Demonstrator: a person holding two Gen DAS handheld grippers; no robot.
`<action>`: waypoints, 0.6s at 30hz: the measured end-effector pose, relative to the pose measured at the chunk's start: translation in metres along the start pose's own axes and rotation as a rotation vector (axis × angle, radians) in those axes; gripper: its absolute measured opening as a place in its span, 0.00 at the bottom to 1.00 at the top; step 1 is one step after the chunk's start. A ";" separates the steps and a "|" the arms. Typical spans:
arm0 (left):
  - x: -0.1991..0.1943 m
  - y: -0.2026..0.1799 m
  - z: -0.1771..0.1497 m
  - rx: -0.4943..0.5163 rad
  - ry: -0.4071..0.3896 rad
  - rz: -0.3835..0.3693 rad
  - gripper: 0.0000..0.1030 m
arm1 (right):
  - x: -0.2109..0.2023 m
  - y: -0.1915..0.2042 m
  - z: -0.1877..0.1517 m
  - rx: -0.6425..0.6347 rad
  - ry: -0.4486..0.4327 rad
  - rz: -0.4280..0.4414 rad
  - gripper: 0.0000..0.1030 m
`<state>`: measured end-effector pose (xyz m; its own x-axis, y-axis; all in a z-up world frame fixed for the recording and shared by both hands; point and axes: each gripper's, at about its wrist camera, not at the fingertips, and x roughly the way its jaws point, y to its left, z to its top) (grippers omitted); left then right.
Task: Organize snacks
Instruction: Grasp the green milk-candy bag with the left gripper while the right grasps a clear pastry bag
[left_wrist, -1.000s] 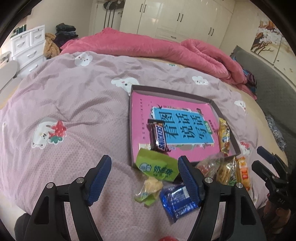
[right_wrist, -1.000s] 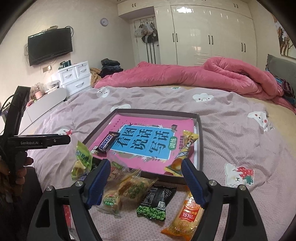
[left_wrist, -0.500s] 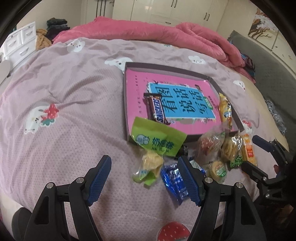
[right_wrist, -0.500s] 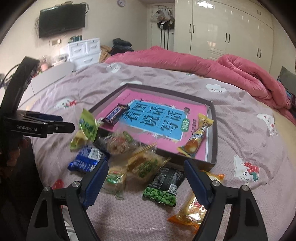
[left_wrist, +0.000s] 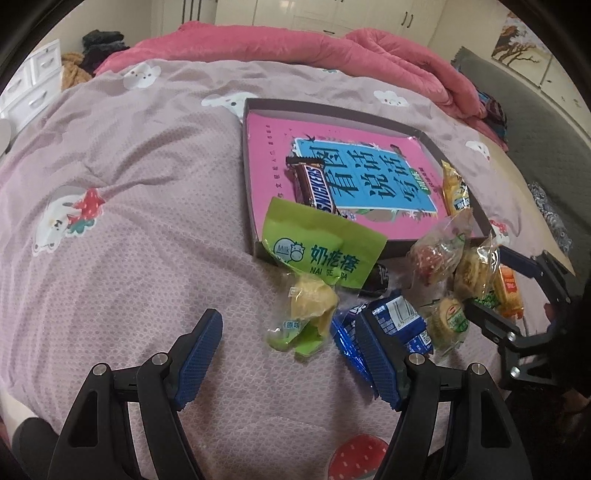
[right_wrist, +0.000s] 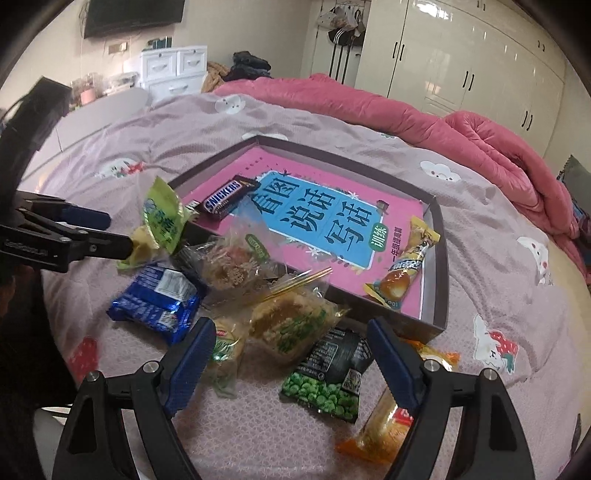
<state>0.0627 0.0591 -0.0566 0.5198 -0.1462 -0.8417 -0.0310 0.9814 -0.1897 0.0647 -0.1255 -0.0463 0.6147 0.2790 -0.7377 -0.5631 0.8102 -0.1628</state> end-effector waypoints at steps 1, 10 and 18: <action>0.001 0.000 0.000 0.003 0.002 -0.001 0.74 | 0.002 0.001 0.001 -0.007 -0.002 -0.010 0.81; 0.017 0.008 0.007 -0.012 0.028 -0.036 0.74 | 0.017 -0.005 0.008 0.010 -0.019 0.002 0.68; 0.026 0.007 0.011 -0.034 0.023 -0.092 0.74 | 0.018 -0.013 0.008 0.065 -0.029 0.058 0.43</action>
<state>0.0857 0.0638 -0.0745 0.5022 -0.2390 -0.8311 -0.0130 0.9588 -0.2836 0.0877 -0.1272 -0.0521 0.5986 0.3407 -0.7250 -0.5620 0.8235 -0.0770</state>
